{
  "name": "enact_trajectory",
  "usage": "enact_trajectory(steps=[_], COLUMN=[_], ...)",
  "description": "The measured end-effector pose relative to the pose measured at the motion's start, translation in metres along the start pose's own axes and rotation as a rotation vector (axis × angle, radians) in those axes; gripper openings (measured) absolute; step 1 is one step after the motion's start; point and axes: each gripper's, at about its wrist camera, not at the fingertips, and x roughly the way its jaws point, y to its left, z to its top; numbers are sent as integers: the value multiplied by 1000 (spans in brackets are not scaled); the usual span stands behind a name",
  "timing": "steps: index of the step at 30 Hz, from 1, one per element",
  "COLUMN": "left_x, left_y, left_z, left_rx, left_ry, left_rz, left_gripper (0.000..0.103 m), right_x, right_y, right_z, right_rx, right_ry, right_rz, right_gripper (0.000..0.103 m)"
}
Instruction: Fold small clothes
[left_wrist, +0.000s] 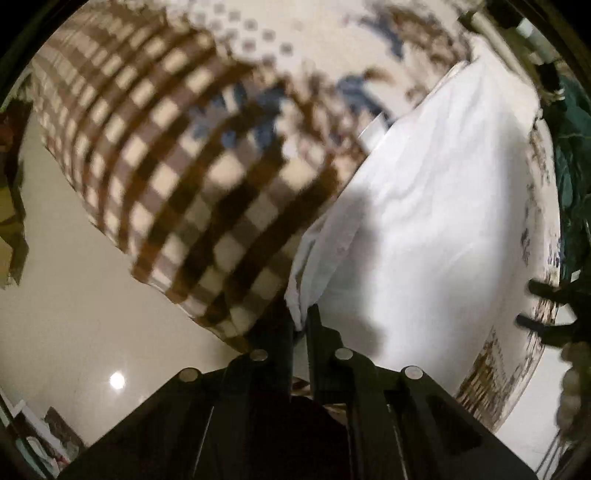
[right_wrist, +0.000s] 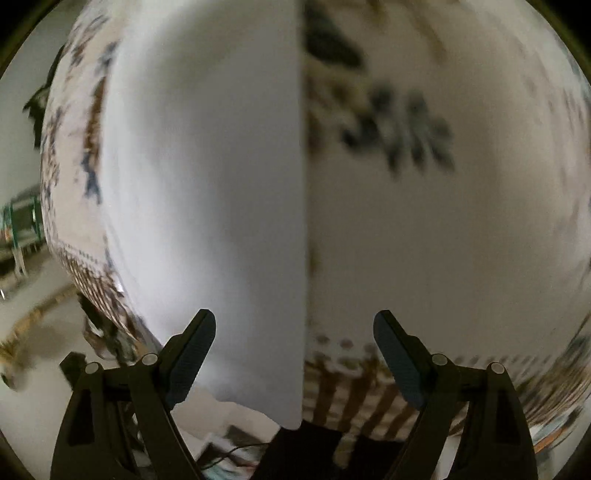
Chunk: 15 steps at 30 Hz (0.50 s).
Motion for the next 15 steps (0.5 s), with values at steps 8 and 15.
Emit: enact_trajectory(steps=[8,15], left_x=[-42,16], left_y=[4,35], left_z=[6,23], left_rx=[32,-131], left_ry=[-111,144], left_rz=[4,-20], left_gripper=[4,9], right_x=[18,24], right_y=[-34,-22], right_z=[-31,-44], right_rx=[53,34], right_ry=[-44,-13], right_rz=[40,65], right_gripper=[89,89])
